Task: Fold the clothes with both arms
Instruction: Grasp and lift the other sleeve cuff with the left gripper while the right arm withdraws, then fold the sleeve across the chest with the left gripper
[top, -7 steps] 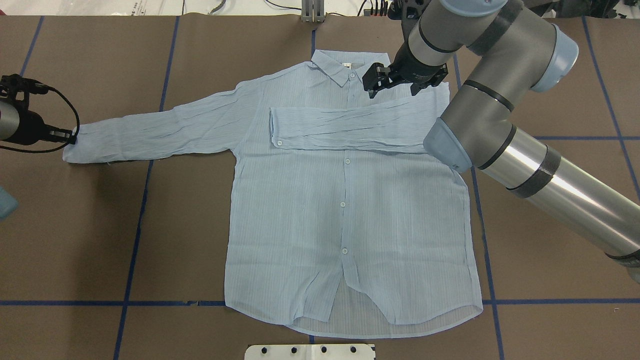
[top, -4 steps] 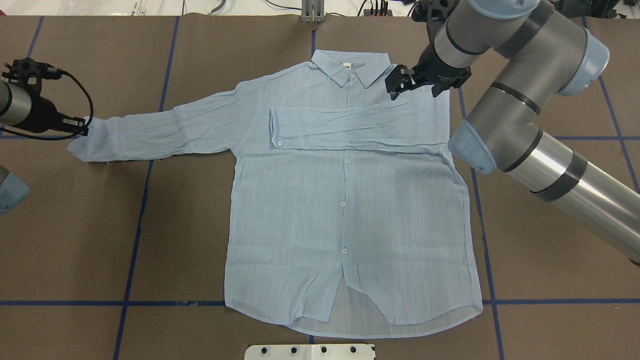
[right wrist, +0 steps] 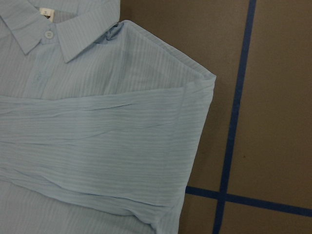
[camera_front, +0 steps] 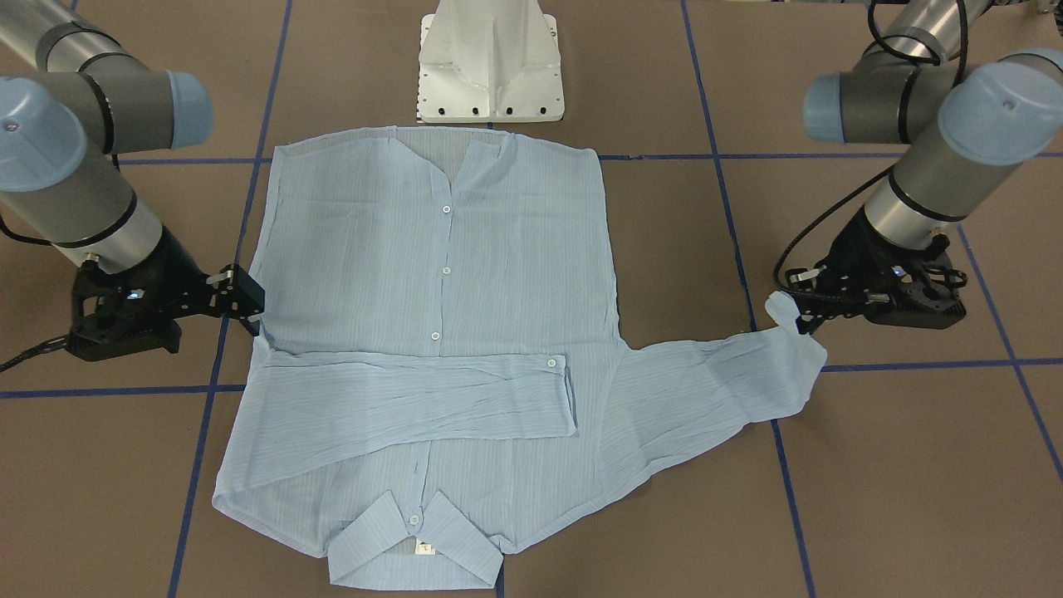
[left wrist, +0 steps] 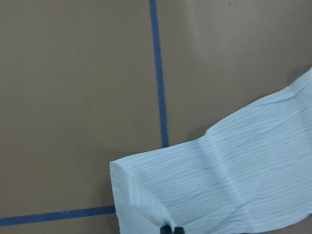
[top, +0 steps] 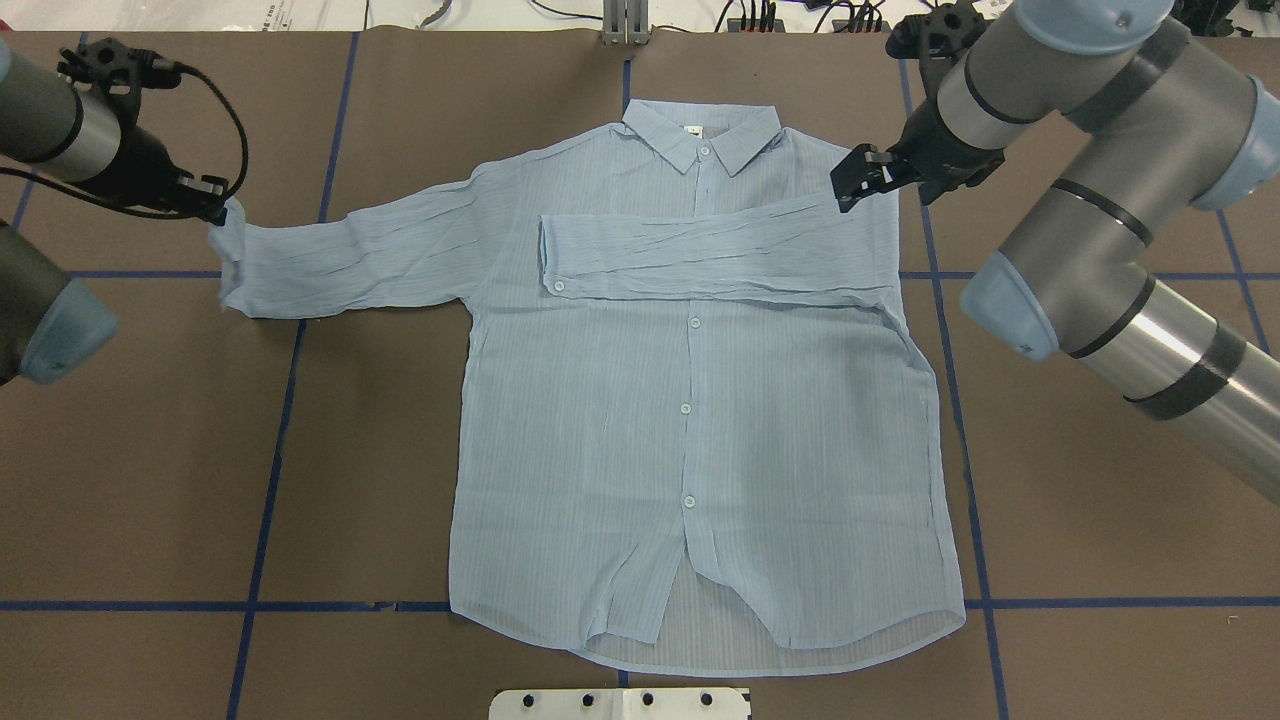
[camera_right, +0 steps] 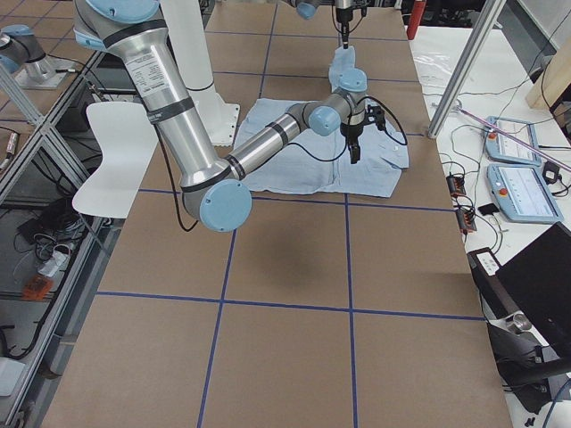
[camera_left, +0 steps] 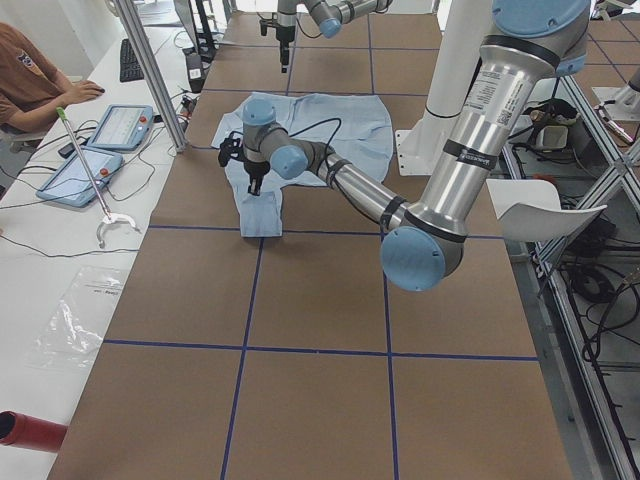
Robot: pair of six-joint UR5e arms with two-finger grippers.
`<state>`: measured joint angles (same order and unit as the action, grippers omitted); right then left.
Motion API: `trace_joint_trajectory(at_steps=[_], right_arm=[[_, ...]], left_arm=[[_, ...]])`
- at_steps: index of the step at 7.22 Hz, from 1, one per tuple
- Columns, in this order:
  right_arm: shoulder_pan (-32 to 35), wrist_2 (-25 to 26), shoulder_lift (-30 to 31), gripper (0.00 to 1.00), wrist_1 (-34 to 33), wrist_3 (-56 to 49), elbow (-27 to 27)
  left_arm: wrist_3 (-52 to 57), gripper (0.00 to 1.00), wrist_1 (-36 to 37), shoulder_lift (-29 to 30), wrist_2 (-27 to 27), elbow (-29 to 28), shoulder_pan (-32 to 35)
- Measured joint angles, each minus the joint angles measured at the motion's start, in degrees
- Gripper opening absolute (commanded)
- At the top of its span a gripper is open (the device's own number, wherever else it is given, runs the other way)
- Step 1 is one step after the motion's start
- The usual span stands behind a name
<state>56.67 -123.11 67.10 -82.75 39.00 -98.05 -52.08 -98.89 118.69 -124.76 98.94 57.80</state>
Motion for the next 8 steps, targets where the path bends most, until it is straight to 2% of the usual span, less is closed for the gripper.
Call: trace_joint_trajectory(at_steps=[2,3,4,6,8], right_arm=[[5.35,-4.81,4.95,1.00,0.06,-6.49,-0.07],[7.69,-6.28,7.02,1.00,0.06,-9.67,-0.02],[9.40,-7.00,8.54,1.00,0.05,-12.20,0.14],[10.74,-7.25,9.83,1.00,0.03,-14.05,0.47],[10.96,-7.11,9.97,1.00,0.03,-14.53,1.11]], left_arm=[[-12.70,0.00,1.86,10.62,-3.17,-0.86,-1.95],[-17.99,0.00,0.33,15.69,-4.16,-3.42,-2.54],[-22.56,0.00,-2.96,20.79,-4.59,-8.33,-3.03],[-28.04,0.00,-11.48,25.45,-4.71,-16.72,-4.29],[-30.35,0.00,-14.18,27.33,-4.75,-18.97,-5.44]])
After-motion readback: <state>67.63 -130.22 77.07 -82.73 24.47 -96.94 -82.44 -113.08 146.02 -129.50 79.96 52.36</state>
